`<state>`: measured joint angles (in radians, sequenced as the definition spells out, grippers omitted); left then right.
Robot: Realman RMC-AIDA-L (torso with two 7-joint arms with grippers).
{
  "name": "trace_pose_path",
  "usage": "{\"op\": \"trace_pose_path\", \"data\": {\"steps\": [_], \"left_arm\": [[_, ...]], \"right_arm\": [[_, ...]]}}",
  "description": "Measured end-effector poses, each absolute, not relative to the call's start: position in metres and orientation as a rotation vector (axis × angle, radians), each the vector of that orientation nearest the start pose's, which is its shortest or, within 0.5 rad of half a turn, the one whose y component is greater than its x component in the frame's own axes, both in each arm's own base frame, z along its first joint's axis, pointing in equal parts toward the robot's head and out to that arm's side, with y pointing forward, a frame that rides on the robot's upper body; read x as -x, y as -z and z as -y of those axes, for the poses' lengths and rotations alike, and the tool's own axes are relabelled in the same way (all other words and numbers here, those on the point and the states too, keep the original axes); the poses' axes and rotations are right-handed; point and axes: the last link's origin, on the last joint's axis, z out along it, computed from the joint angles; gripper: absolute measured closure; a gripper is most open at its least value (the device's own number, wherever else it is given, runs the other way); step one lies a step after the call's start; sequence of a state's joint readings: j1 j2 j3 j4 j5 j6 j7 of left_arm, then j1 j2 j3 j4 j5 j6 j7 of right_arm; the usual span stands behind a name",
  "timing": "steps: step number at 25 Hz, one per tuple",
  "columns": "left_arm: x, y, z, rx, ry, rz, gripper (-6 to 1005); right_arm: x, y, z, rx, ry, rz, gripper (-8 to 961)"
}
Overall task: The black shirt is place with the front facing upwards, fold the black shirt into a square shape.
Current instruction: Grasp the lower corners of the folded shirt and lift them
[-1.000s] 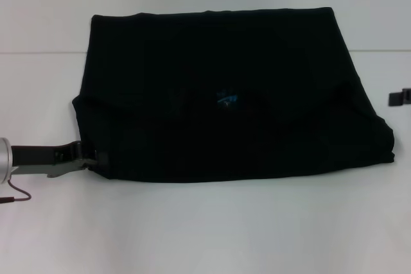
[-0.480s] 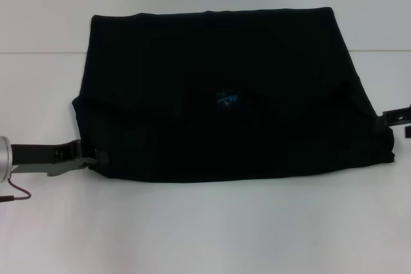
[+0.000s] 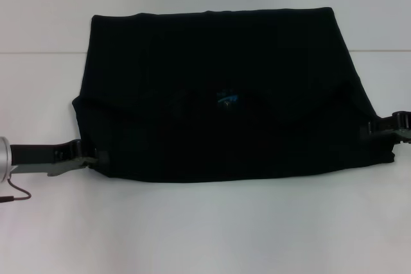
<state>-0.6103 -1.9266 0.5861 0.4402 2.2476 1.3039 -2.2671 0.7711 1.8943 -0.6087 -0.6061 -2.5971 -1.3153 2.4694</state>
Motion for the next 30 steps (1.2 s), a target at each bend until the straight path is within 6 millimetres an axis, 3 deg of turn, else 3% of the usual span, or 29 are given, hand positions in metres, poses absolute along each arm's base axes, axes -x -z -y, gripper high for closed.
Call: {"op": "trace_pose_path", "data": {"steps": [12,14,20,25,30], "left_arm": [[0.324,-0.026,-0.358,2.099,0.500,1.877,981],[0.324,-0.026,-0.358,2.099,0.500,1.878,981],[0.324,-0.025,-0.358,2.101,0.500,1.880,982],[0.322,-0.027,-0.356,2.132,0.500,1.877,982],[0.314,-0.031,-0.345,2.235,0.504,1.909,982]], "right_arm": [[-0.302,-0.063,-0.405,2.102,-0.031,-1.682,279],[-0.302,-0.063,-0.405,2.101,-0.031,-1.683,519],[-0.302,-0.064,-0.405,2.103,-0.031,-1.680,772],[-0.303,-0.064,-0.404,2.129,-0.018,-1.651,883],[-0.305,-0.074,-0.388,2.224,0.038,-1.667,883]]}}
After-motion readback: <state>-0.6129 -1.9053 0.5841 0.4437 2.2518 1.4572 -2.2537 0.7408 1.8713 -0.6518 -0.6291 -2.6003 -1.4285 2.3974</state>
